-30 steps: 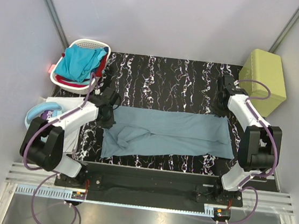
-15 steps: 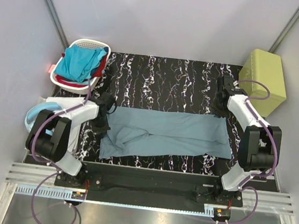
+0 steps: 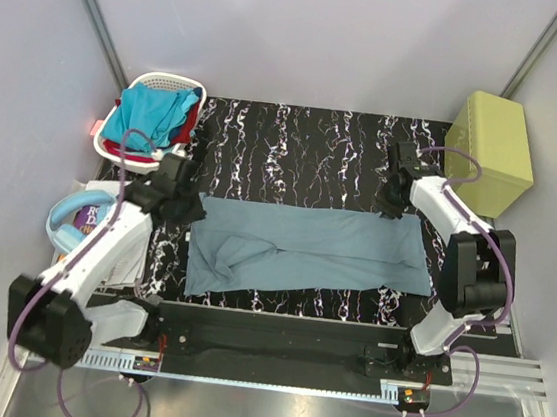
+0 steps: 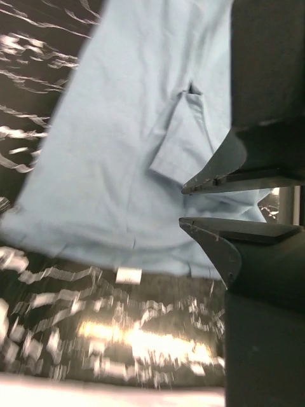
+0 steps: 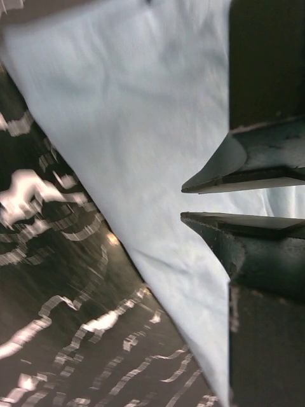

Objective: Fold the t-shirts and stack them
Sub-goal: Fold the other side of the tshirt into a rectangle

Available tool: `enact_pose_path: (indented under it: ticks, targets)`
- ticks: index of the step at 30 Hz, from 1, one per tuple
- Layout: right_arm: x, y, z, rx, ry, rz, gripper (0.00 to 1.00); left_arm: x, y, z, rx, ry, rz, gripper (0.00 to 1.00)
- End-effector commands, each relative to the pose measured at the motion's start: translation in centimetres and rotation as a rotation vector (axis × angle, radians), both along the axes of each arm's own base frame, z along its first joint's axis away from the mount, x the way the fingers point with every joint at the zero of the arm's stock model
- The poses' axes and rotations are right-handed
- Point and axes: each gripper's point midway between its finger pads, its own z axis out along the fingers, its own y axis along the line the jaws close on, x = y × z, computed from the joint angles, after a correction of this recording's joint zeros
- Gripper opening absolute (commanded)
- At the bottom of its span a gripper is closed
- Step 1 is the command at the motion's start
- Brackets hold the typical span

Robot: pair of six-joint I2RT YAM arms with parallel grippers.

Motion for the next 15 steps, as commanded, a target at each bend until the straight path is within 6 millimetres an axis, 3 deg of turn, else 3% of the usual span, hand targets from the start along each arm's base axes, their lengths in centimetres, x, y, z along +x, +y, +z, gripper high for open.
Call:
enact_pose_path:
  ticks: [1, 4, 5, 7, 8, 11, 15]
  targets:
    - [0.2, 4.5, -1.0, 0.071, 0.02, 0.145, 0.27, -0.6, -4.3, -3.8, -0.063, 0.119, -0.162, 0.26]
    - [-0.6, 6.9, -0.7, 0.082, 0.015, 0.241, 0.33, -0.4, -5.4, -5.2, -0.071, 0.128, -0.195, 0.27]
    - [-1.3, 8.9, -0.3, 0.104, 0.006, 0.302, 0.35, -0.4, -5.6, -5.7, -0.079, 0.135, -0.206, 0.28]
    - [-2.2, 10.5, -0.1, 0.114, 0.006, 0.351, 0.4, 0.1, -5.9, -6.1, -0.077, 0.136, -0.214, 0.29]
    - [-3.1, 12.2, 0.1, 0.13, 0.01, 0.402, 0.41, 0.4, -6.2, -6.0, -0.085, 0.133, -0.226, 0.29]
    - [-4.6, 14.0, 0.3, 0.14, 0.013, 0.436, 0.43, 1.0, -6.1, -7.1, -0.059, 0.166, -0.221, 0.29]
    - [-7.8, 18.1, 0.7, 0.181, 0.033, 0.547, 0.43, 1.6, -5.9, -8.2, -0.03, 0.189, -0.214, 0.29]
